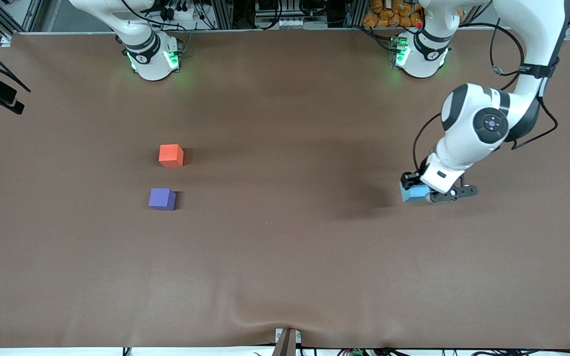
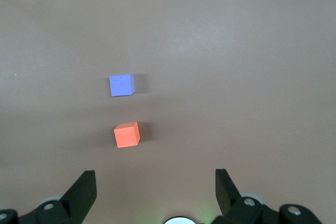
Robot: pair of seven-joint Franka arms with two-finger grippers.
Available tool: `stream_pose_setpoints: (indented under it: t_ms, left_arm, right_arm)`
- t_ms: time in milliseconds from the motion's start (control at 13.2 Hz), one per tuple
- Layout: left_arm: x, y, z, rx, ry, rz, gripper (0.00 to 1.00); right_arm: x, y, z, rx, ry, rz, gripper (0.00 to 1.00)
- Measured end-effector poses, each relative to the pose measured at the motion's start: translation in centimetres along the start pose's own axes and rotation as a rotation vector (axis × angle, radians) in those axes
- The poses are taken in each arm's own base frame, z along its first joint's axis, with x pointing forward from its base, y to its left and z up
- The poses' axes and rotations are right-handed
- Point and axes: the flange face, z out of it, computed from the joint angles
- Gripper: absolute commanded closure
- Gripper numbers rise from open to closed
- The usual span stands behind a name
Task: Place blue block between orange and purple blocks
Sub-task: 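Carry the blue cube with the left gripper toward the table middle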
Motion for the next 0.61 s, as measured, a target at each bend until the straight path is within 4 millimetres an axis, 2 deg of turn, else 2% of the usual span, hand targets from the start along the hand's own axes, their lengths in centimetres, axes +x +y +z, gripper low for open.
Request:
stream_pose_setpoints:
  t_ms: [380, 608]
  left_arm:
    - [-3.0, 6.3, -1.4, -0.026, 0.002, -0.025, 0.63]
    - [-5.4, 11.6, -2.5, -0.054, 0.012, -0.058, 0.59]
  right_arm:
    - [0.2, 1.2, 0.2, 0.000, -0.004, 0.023, 0.00]
    - [0.6, 1.7, 0.8, 0.000, -0.015, 0.034, 0.00]
